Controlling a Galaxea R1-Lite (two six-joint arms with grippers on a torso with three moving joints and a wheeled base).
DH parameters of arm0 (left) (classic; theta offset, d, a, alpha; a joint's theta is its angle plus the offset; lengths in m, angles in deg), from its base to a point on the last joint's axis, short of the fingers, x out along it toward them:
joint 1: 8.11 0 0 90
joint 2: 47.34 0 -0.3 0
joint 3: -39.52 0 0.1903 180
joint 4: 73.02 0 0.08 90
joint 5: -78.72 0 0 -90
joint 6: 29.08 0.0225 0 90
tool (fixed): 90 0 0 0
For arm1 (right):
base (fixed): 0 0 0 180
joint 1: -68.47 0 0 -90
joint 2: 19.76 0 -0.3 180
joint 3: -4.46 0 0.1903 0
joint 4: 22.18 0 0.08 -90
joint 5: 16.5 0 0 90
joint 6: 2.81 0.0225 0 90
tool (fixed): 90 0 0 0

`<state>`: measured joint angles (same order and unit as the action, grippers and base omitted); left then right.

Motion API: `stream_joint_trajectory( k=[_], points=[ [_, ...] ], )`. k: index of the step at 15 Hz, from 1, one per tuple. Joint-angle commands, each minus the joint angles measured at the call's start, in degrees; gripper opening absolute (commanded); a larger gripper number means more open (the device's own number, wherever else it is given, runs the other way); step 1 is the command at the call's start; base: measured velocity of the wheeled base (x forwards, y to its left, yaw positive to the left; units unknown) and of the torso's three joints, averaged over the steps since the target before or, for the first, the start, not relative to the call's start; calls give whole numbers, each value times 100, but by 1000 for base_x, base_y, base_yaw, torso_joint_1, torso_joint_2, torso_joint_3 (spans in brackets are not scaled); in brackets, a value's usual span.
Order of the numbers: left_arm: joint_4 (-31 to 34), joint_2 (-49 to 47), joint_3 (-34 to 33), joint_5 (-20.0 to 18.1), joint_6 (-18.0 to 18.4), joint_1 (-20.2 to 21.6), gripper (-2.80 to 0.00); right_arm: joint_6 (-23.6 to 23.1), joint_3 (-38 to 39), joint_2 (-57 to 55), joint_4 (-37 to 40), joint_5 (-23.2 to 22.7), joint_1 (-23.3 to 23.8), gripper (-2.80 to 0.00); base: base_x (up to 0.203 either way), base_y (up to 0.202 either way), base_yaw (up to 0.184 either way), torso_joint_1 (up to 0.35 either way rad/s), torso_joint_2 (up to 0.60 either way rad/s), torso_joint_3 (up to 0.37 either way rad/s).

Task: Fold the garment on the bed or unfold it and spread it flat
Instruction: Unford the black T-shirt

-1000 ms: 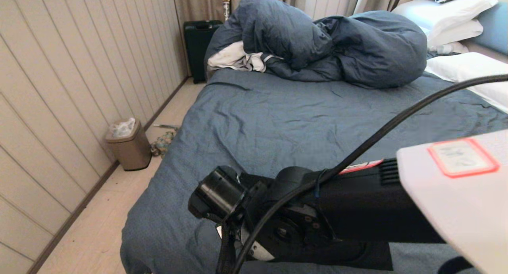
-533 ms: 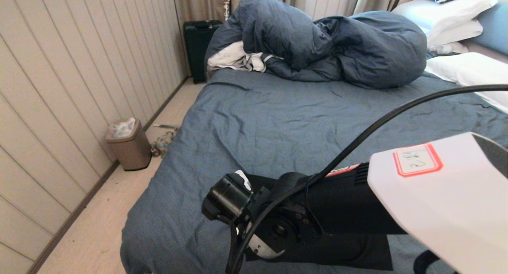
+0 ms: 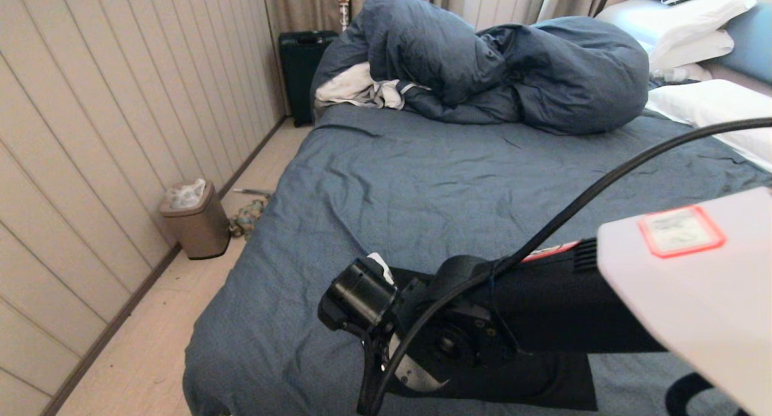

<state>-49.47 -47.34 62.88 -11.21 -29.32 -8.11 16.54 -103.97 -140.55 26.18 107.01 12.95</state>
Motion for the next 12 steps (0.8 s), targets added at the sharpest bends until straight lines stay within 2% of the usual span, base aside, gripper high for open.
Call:
stream_joint_trajectory(
  k=[1, 4, 6, 9, 12],
  points=[
    [-1, -9, 0, 1, -2, 0, -280, 12, 42, 494, 14, 14, 88, -280, 0, 0, 0, 0, 0, 0],
    [-1, -9, 0, 1, -3, 0, -280, -7, 186, 1398, 18, -26, 403, -280, 0, 0, 0, 0, 0, 0],
    [-1, 0, 0, 1, -2, 0, -280, -79, 412, 2106, 28, -46, 808, -280, 0, 0, 0, 0, 0, 0],
    [29, 0, 6, 7, 16, 0, -280, -369, 1115, 3210, 4, -342, 1906, -280, 0, 0, 0, 0, 0, 0],
    [379, 0, 111, 11, 41, 0, -280, -759, 1929, 4035, -105, -1187, 3462, -280, 0, 0, 0, 0, 0, 0]
  ],
)
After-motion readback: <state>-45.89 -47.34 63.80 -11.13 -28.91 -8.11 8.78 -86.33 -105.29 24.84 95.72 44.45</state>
